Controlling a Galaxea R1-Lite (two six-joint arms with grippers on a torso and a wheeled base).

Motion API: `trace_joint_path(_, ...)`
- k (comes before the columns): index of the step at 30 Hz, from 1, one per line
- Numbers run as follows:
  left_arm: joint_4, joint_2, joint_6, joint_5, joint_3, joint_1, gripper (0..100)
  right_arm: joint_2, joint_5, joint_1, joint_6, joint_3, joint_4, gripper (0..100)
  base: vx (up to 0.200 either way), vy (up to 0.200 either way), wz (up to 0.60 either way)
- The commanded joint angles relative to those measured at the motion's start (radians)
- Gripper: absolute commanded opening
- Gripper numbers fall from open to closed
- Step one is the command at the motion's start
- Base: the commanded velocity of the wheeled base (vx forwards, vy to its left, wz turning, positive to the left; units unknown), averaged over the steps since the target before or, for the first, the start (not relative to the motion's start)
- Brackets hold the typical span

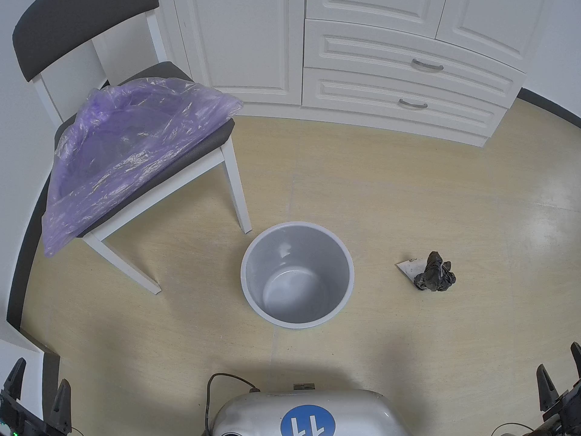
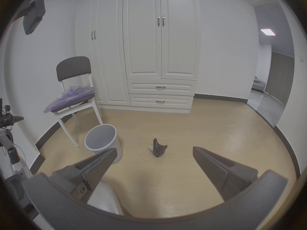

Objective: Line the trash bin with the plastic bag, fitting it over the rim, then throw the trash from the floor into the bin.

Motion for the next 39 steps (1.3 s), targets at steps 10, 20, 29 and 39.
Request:
trace_joint_path(10, 0.001, -0.015, 0.009, -0.001, 0.017, 0.000, 100, -0.016, 0.003, 0.000, 0.001, 0.018, -0.002, 100, 0.000, 0.000, 0.00)
trace_joint_path(20, 0.000, -0.016, -0.015, 0.006, 0.017, 0.000, 100, -0.016, 0.003, 0.000, 0.001, 0.018, -0.002, 100, 0.000, 0.000, 0.00)
trace_joint_path(29, 0.001, -0.016, 0.035, -0.017, 0.017, 0.002, 100, -0.016, 0.009, -0.003, -0.037, 0.018, 0.000, 100, 0.000, 0.000, 0.00)
trace_joint_path(39, -0.006, -0.016, 0.064, -0.044, 0.017, 0.002, 100, -0.016, 0.024, -0.001, -0.063, 0.018, 0.000, 100, 0.000, 0.000, 0.00)
